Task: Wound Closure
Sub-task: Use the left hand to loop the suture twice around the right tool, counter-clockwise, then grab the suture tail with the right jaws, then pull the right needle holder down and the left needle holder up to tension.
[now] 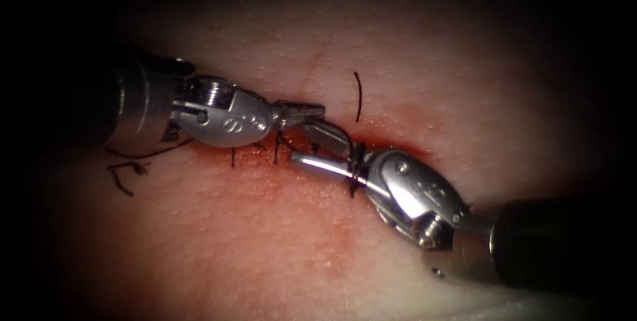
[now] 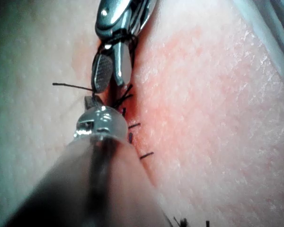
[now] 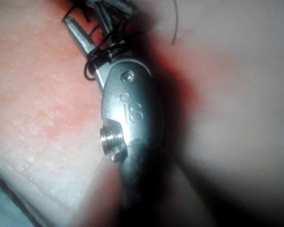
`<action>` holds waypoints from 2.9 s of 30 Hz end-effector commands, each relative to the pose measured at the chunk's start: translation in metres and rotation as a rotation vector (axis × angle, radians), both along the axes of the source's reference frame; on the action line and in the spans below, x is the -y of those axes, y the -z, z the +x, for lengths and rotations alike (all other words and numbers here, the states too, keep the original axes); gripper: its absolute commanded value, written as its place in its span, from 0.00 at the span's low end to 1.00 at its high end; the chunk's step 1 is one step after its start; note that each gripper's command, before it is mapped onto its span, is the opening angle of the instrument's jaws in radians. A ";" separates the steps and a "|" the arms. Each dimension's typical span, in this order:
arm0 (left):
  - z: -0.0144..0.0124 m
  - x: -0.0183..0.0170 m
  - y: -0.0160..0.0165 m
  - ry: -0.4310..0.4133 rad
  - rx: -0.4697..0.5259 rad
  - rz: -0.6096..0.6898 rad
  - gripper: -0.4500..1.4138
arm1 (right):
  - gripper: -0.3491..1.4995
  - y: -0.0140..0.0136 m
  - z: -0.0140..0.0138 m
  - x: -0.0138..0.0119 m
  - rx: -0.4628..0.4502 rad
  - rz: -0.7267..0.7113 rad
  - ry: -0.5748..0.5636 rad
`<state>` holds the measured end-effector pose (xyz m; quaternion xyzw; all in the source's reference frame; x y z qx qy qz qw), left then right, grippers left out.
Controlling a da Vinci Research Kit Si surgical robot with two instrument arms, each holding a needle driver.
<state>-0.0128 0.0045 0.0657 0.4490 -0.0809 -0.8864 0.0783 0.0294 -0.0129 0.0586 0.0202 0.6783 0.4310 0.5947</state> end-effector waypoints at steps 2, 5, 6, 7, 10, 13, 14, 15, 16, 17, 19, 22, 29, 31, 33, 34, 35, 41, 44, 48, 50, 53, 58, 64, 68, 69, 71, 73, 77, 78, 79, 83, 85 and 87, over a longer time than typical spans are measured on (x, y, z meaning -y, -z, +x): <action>-0.0006 0.0002 -0.0007 0.007 0.004 0.001 0.00 | 0.43 -0.0002 0.0008 0.0004 0.007 0.013 -0.026; -0.0005 0.0000 -0.0011 0.019 0.012 0.018 0.00 | 0.46 0.0000 0.0009 0.0007 -0.075 0.035 -0.045; -0.0004 -0.0001 -0.0013 0.018 0.014 0.019 0.00 | 0.46 0.0001 0.0008 0.0006 -0.071 0.037 -0.049; -0.0003 -0.0001 -0.0013 0.017 0.015 0.019 0.00 | 0.45 0.0002 0.0007 0.0006 -0.072 0.041 -0.059; -0.0001 0.0007 -0.0015 0.022 0.016 0.020 0.00 | 0.45 0.0005 0.0001 0.0004 -0.058 0.065 -0.115; -0.0003 0.0016 -0.0016 0.029 0.018 0.027 0.00 | 0.50 0.0006 0.0000 0.0004 -0.012 0.080 -0.148; -0.0004 0.0018 -0.0015 0.031 0.020 0.030 0.00 | 0.50 0.0006 0.0000 0.0004 -0.004 0.086 -0.160; -0.0005 0.0022 -0.0015 0.036 0.021 0.030 0.00 | 0.49 0.0007 0.0001 0.0005 0.005 0.097 -0.184; -0.0007 0.0026 -0.0014 0.037 0.024 0.026 0.00 | 0.47 0.0014 -0.0001 0.0003 -0.019 0.144 -0.288; -0.0008 0.0028 -0.0013 0.046 0.029 0.025 0.00 | 0.47 0.0015 -0.0002 0.0004 -0.017 0.156 -0.316; -0.0010 0.0030 -0.0010 0.067 0.038 0.032 0.00 | 0.53 0.0018 -0.0002 0.0005 -0.003 0.181 -0.367; -0.0014 0.0032 -0.0004 0.084 0.050 0.030 0.00 | 0.56 0.0023 -0.0004 0.0006 0.086 0.206 -0.404; -0.0021 0.0030 -0.0003 0.092 0.059 0.035 0.00 | 0.64 0.0022 -0.0005 0.0011 0.170 0.270 -0.482; -0.0023 0.0030 -0.0002 0.092 0.061 0.036 0.00 | 0.65 0.0021 -0.0006 0.0012 0.183 0.292 -0.495; -0.0024 0.0028 -0.0001 0.093 0.061 0.038 0.00 | 0.65 0.0020 -0.0007 0.0013 0.200 0.306 -0.504; -0.0025 0.0027 0.0000 0.093 0.064 0.040 0.00 | 0.64 0.0017 -0.0010 0.0012 0.210 0.318 -0.524; -0.0026 0.0026 0.0000 0.093 0.065 0.041 0.00 | 0.64 0.0016 -0.0011 0.0012 0.209 0.327 -0.531; -0.0039 0.0024 -0.0004 0.097 0.068 0.040 0.00 | 0.64 0.0003 -0.0022 0.0002 0.209 0.373 -0.573; -0.0045 0.0023 -0.0007 0.097 0.073 0.039 0.00 | 0.64 -0.0005 -0.0025 -0.0001 0.220 0.382 -0.574; -0.0050 0.0020 -0.0013 0.095 0.076 0.037 0.00 | 0.58 -0.0015 -0.0027 -0.0005 0.232 0.403 -0.571; -0.0050 0.0018 -0.0017 0.097 0.079 0.042 0.00 | 0.56 -0.0020 -0.0025 -0.0007 0.246 0.407 -0.562; -0.0050 0.0015 -0.0022 0.102 0.083 0.051 0.00 | 0.54 -0.0025 -0.0025 -0.0011 0.259 0.408 -0.569; -0.0048 0.0013 -0.0031 0.104 0.088 0.057 0.00 | 0.49 -0.0034 -0.0025 -0.0013 0.276 0.413 -0.561; -0.0049 0.0014 -0.0031 0.104 0.088 0.055 0.00 | 0.34 -0.0035 -0.0022 -0.0017 0.286 0.423 -0.554; -0.0048 0.0016 -0.0030 0.102 0.089 0.055 0.00 | 0.29 -0.0037 -0.0020 -0.0020 0.287 0.425 -0.550; -0.0048 0.0016 -0.0030 0.102 0.089 0.055 0.00 | 0.28 -0.0037 -0.0019 -0.0020 0.290 0.420 -0.546; -0.0047 0.0016 -0.0030 0.101 0.090 0.055 0.00 | 0.27 -0.0037 -0.0017 -0.0020 0.299 0.408 -0.535; -0.0046 0.0016 -0.0030 0.101 0.090 0.055 0.00 | 0.26 -0.0038 -0.0014 -0.0021 0.298 0.409 -0.530; -0.0046 0.0015 -0.0030 0.100 0.090 0.056 0.00 | 0.00 -0.0038 -0.0011 -0.0018 0.320 0.408 -0.508; -0.0045 0.0015 -0.0030 0.099 0.091 0.056 0.00 | 0.00 -0.0037 -0.0011 -0.0017 0.324 0.413 -0.502; -0.0045 0.0015 -0.0029 0.099 0.092 0.057 0.00 | 0.00 -0.0037 -0.0012 -0.0016 0.326 0.415 -0.500; -0.0037 0.0008 -0.0025 0.100 0.094 0.068 0.00 | 0.00 -0.0030 -0.0013 -0.0007 0.333 0.407 -0.494; -0.0033 0.0005 -0.0022 0.102 0.091 0.071 0.00 | 0.00 -0.0027 -0.0013 -0.0004 0.339 0.395 -0.494; -0.0025 -0.0002 -0.0017 0.107 0.082 0.077 0.00 | 0.00 -0.0023 -0.0014 0.0002 0.345 0.367 -0.496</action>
